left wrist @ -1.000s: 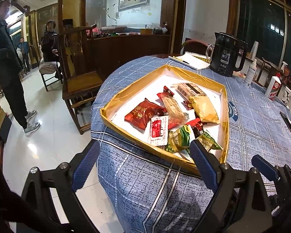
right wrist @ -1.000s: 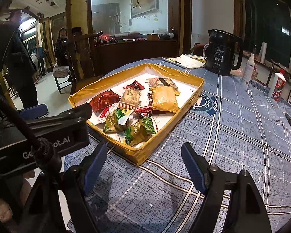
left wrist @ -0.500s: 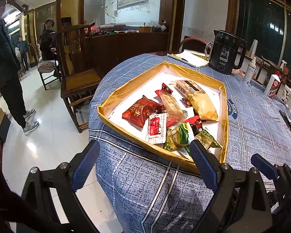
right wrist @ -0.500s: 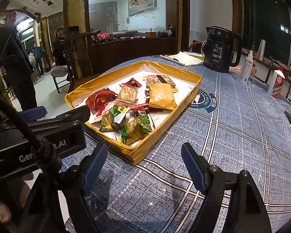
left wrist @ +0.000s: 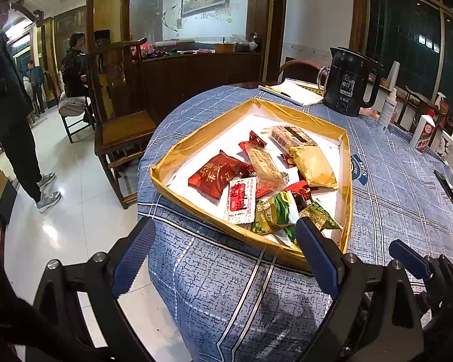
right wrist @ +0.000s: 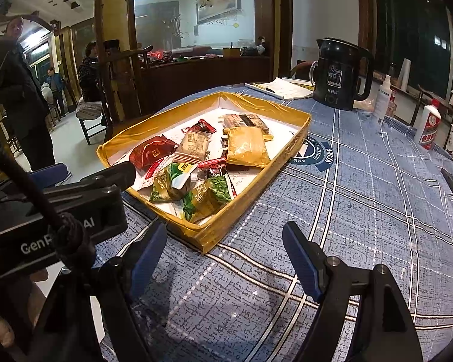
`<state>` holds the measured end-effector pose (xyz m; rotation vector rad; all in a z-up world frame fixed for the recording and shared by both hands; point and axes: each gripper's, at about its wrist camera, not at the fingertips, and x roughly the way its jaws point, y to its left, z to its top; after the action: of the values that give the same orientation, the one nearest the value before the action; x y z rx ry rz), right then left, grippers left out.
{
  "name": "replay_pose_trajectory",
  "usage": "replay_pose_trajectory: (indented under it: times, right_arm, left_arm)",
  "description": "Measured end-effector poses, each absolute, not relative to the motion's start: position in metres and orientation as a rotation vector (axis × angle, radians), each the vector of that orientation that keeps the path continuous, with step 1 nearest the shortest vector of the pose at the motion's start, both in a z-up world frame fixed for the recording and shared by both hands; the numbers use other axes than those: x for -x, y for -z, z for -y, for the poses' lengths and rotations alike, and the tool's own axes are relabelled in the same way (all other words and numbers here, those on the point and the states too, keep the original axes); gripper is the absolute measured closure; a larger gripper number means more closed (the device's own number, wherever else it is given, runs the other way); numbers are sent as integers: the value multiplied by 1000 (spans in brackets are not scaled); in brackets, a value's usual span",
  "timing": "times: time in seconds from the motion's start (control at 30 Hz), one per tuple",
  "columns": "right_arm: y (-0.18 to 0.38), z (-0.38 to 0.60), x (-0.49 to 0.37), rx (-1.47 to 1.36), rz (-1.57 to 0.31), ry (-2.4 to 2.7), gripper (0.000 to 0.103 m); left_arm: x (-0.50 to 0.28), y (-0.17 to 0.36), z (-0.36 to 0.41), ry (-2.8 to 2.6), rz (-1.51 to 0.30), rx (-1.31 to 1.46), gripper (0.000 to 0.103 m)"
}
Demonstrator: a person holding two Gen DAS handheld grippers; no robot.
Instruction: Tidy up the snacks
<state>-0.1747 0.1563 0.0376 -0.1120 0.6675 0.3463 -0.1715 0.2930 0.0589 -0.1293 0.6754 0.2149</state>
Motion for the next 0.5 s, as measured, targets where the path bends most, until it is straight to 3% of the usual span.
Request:
replay_pose_trajectory:
  times: [0.5]
  right_arm:
    - [-41, -139, 184, 75, -648, -352, 24]
  left_arm:
    - [191, -79, -274, -251, -595, 80, 9]
